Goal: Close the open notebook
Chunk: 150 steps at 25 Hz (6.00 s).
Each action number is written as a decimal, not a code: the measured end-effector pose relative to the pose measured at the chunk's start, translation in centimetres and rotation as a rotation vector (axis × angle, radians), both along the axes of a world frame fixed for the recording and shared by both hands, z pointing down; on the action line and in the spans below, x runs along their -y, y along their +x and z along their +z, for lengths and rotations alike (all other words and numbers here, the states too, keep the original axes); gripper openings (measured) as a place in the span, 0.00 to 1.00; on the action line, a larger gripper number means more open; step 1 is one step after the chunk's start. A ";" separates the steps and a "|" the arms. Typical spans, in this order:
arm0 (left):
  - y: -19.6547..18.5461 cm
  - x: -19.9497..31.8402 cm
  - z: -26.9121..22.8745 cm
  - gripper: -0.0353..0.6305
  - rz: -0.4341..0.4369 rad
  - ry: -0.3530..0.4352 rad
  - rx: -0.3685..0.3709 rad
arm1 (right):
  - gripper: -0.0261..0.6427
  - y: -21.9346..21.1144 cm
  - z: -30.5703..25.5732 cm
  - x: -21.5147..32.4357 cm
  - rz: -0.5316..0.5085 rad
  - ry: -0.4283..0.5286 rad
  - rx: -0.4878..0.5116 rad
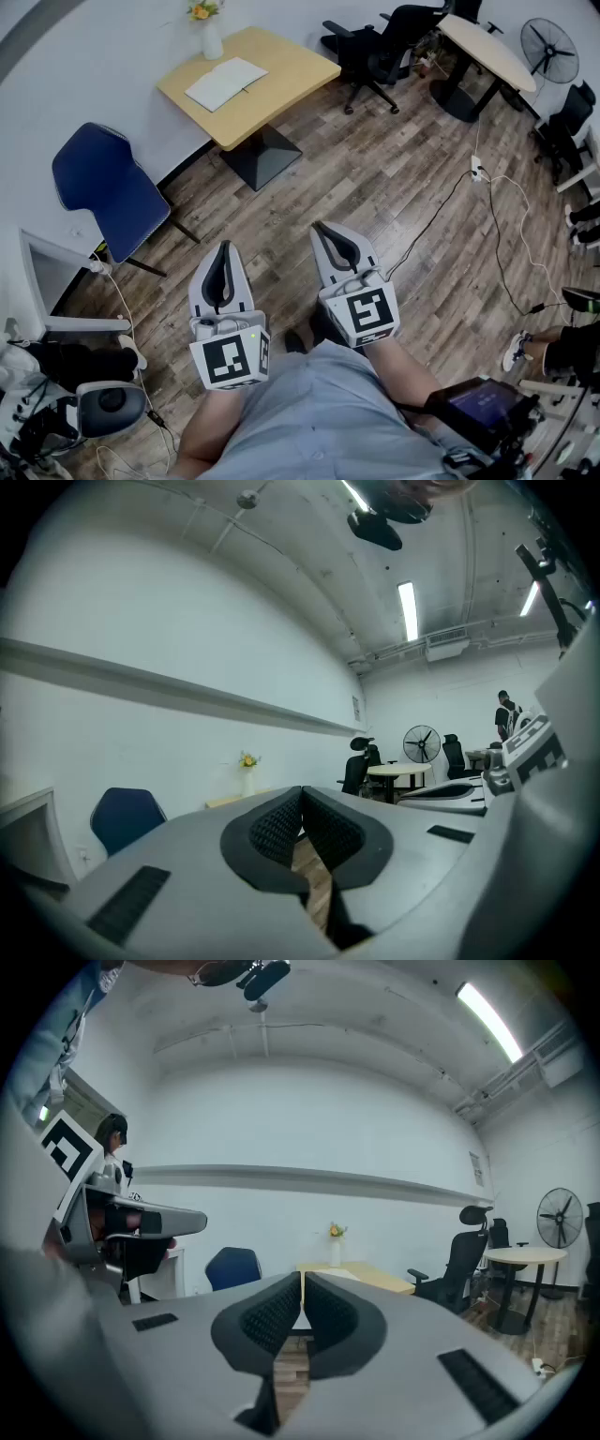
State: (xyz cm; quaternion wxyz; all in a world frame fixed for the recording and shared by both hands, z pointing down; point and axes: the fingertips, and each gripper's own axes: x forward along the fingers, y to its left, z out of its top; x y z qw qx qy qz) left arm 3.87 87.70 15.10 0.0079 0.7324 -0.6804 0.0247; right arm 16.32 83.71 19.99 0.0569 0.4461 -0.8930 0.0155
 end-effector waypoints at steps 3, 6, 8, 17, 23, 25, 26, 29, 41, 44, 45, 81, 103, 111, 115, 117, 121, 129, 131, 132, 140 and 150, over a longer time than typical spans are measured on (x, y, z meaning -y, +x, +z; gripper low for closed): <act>0.3 0.6 0.6 0.08 0.001 -0.005 -0.001 | 0.11 0.3 0.5 0.6 -0.004 0.024 -0.009; 0.6 1.9 1.5 0.08 0.004 -0.024 -0.005 | 0.11 0.7 1.4 1.9 0.009 -0.006 -0.011; 1.1 3.1 2.1 0.08 0.008 -0.040 -0.008 | 0.11 1.3 2.1 3.0 0.019 -0.034 -0.004; 6.0 12.8 3.8 0.08 0.041 -0.079 0.019 | 0.12 5.9 3.6 12.8 0.040 -0.043 0.046; 9.6 19.3 0.3 0.08 0.038 -0.024 0.034 | 0.12 9.9 0.4 19.4 0.036 -0.012 0.060; 10.6 21.1 -0.5 0.08 0.039 -0.010 0.038 | 0.12 11.1 0.1 21.4 0.046 -0.015 0.068; 10.7 22.1 -0.5 0.08 0.039 -0.007 0.040 | 0.12 11.3 0.2 22.6 0.049 -0.021 0.071; 10.0 24.3 0.1 0.08 0.012 -0.026 0.043 | 0.12 11.0 1.0 25.0 0.033 -0.041 0.075; 6.0 33.7 5.2 0.08 -0.033 -0.116 0.015 | 0.12 6.3 6.0 34.1 -0.036 -0.135 0.046; 5.0 36.7 6.8 0.08 -0.042 -0.151 0.002 | 0.12 5.1 7.6 37.0 -0.053 -0.173 0.035; 4.4 38.0 7.3 0.08 -0.045 -0.161 -0.002 | 0.12 4.5 8.2 38.2 -0.060 -0.183 0.032; -8.3 78.9 4.6 0.08 -0.222 -0.160 0.018 | 0.12 -9.3 4.4 81.4 -0.244 -0.148 0.074; -19.7 87.5 4.5 0.08 -0.757 -0.185 0.027 | 0.12 -22.8 4.7 95.7 -0.724 -0.198 0.086; -26.1 85.1 15.7 0.09 -0.797 -0.320 -0.137 | 0.12 -29.0 11.4 94.0 -0.783 -0.281 -0.035; -28.7 83.4 22.4 0.09 -0.797 -0.380 -0.228 | 0.12 -31.4 15.1 93.3 -0.781 -0.309 -0.079; -29.5 82.5 25.9 0.20 -0.809 -0.416 -0.270 | 0.12 -32.0 17.3 93.0 -0.779 -0.329 -0.104; -30.1 80.7 32.2 0.27 -0.839 -0.498 -0.332 | 0.12 -31.9 21.6 92.3 -0.772 -0.386 -0.156; -30.6 79.2 37.1 0.27 -0.898 -0.615 -0.412 | 0.12 -31.8 24.4 92.5 -0.769 -0.444 -0.224; -30.6 79.3 37.1 0.27 -0.907 -0.609 -0.415 | 0.12 -31.8 24.4 92.8 -0.769 -0.436 -0.223; -30.5 79.3 37.1 0.27 -0.910 -0.612 -0.406 | 0.12 -31.7 24.4 93.0 -0.767 -0.433 -0.220; -29.7 79.4 34.2 0.10 -0.910 -0.639 -0.352 | 0.12 -30.1 22.6 94.1 -0.752 -0.414 -0.178; -24.7 84.1 23.5 0.10 -0.810 -0.552 -0.289 | 0.12 -27.0 15.7 95.8 -0.762 -0.314 -0.117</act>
